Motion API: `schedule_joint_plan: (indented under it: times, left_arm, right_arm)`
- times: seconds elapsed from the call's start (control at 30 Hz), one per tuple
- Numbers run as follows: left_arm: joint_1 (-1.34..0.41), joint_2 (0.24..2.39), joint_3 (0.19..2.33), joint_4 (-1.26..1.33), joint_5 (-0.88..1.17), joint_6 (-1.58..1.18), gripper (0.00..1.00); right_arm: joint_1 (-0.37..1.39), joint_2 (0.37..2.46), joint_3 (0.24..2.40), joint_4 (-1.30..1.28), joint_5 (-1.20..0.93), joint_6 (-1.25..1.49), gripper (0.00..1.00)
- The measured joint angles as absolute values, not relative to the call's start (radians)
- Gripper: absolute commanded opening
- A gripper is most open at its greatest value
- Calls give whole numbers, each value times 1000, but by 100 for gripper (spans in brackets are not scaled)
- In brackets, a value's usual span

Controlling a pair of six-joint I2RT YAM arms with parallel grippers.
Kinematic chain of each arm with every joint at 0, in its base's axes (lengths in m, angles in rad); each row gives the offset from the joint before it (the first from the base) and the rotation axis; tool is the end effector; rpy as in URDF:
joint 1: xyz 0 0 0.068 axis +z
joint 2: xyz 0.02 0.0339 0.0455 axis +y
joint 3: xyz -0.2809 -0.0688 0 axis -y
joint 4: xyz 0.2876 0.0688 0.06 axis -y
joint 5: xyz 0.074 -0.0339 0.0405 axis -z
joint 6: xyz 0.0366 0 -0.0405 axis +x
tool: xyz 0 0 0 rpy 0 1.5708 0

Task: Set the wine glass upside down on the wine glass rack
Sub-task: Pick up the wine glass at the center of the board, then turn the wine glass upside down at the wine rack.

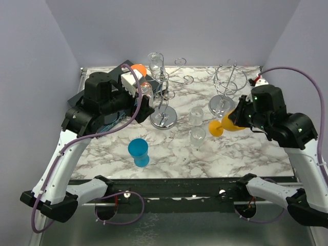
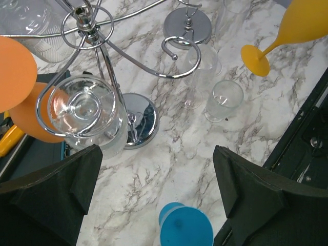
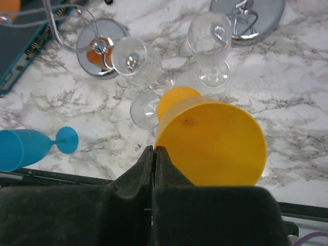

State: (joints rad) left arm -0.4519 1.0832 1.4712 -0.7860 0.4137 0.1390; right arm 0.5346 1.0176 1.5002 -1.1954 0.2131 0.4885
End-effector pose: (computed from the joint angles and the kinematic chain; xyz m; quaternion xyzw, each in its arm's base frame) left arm 0.2014 -0.1141 0.4843 0.3461 0.7468 -0.2534 0.5083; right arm 0.1609 0.0863 0.4673 0.0234 0.9050 0.1181 0.4080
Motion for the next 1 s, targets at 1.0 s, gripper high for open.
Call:
schedule_joint_plan:
  times: [1.0]
  left_arm:
    - [-452, 1345, 1728, -680, 666, -157, 99]
  right_arm:
    - [535, 1098, 1765, -660, -207, 480, 0]
